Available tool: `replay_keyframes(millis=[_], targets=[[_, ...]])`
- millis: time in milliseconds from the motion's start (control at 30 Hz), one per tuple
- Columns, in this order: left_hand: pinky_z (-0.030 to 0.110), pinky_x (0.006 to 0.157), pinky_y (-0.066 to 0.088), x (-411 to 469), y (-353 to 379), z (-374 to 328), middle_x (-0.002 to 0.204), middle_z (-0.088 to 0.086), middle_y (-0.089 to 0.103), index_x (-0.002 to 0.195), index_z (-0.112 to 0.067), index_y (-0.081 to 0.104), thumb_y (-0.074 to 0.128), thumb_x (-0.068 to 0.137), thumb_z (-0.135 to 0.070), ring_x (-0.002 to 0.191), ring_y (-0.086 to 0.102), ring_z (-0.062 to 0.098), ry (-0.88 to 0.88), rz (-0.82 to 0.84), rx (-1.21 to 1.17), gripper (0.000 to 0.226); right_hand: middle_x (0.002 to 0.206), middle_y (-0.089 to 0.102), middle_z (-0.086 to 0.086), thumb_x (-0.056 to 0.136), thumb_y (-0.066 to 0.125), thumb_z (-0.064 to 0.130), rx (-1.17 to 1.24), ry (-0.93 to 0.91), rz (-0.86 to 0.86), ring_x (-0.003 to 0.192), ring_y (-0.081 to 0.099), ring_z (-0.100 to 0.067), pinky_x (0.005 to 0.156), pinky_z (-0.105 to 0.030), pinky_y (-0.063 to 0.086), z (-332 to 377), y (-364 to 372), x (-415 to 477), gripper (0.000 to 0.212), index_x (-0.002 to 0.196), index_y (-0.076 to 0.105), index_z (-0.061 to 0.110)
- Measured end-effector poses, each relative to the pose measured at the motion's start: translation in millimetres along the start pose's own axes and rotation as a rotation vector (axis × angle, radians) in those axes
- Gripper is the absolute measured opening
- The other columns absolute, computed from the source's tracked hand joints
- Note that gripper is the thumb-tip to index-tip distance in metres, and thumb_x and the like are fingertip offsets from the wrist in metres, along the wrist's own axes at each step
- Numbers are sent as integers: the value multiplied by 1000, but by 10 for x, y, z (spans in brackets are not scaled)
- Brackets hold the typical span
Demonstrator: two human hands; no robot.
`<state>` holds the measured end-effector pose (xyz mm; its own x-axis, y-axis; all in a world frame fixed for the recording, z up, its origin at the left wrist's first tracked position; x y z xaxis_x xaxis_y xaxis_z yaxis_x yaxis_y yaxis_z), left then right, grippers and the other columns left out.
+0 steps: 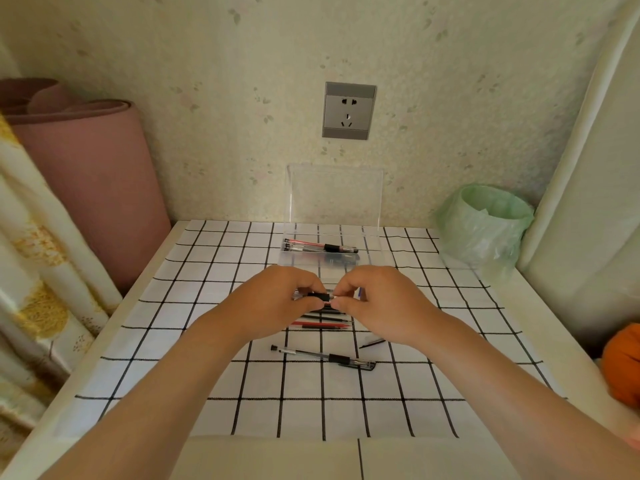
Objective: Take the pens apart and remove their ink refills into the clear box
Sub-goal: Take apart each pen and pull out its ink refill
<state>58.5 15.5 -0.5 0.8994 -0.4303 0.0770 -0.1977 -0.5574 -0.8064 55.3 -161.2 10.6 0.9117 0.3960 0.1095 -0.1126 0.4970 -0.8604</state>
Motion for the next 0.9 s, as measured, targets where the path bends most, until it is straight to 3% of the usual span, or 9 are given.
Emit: replay_keyframes(millis=[133, 233, 367, 533, 600, 733, 900], targets=[[19, 77, 51, -1, 10, -28, 91, -19, 68, 105, -35, 72, 62, 92, -34, 85, 60, -4, 18, 1, 45, 16, 84, 63, 18, 90, 63, 41, 19, 13, 25, 70, 53, 1, 68, -26, 47, -22, 29, 13, 11, 91, 72, 34], [21, 76, 51, 0, 25, -15, 90, -18, 68, 108, -34, 70, 59, 94, -35, 83, 61, -2, 2, 9, 23, 18, 81, 60, 19, 90, 62, 41, -16, -10, 3, 70, 53, 1, 65, -22, 43, -20, 13, 13, 11, 92, 71, 35], [8, 59, 39, -1, 31, -20, 74, -22, 62, 104, -35, 70, 56, 97, -28, 69, 57, -7, -3, 31, 10, 17, 85, 62, 18, 90, 62, 41, -10, 0, 9, 77, 56, -2, 71, -26, 47, -24, 19, 10, 12, 93, 72, 34], [9, 54, 35, -7, 52, -20, 69, -18, 58, 98, -39, 66, 55, 98, -30, 62, 53, -7, -17, 56, 51, 15, 93, 68, 12, 92, 60, 41, -3, 44, 85, 78, 59, -3, 74, -28, 50, -29, 29, 9, 17, 98, 73, 31], [10, 57, 38, -14, 53, -11, 76, -17, 62, 107, -36, 67, 54, 98, -33, 65, 55, -5, -33, 50, 95, 17, 99, 68, 14, 93, 58, 41, -29, 62, 113, 85, 60, -4, 77, -28, 50, -46, 18, -2, 20, 103, 72, 32], [28, 77, 54, -36, 52, 40, 92, -14, 69, 115, -37, 66, 52, 98, -37, 81, 61, 4, -66, 76, 174, 22, 105, 65, 16, 91, 59, 32, -194, 118, 265, 98, 59, -7, 87, -28, 50, -187, -27, -44, 25, 114, 68, 36], [27, 80, 53, -32, 60, 67, 99, -13, 69, 119, -36, 65, 52, 98, -38, 86, 62, 3, -82, 78, 147, 25, 102, 66, 20, 80, 75, 35, -218, 172, 443, 94, 59, -1, 87, -23, 49, -333, 1, -78, 24, 104, 74, 34]])
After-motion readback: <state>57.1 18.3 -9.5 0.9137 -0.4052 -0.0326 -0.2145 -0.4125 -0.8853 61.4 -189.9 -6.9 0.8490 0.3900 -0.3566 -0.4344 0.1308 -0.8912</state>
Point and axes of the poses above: each hand's wrist, its own x-axis towards the middle knuckle, its own y-axis out of the palm, z = x × y, the point moved 4 cm from there along x, towards the middle knuckle
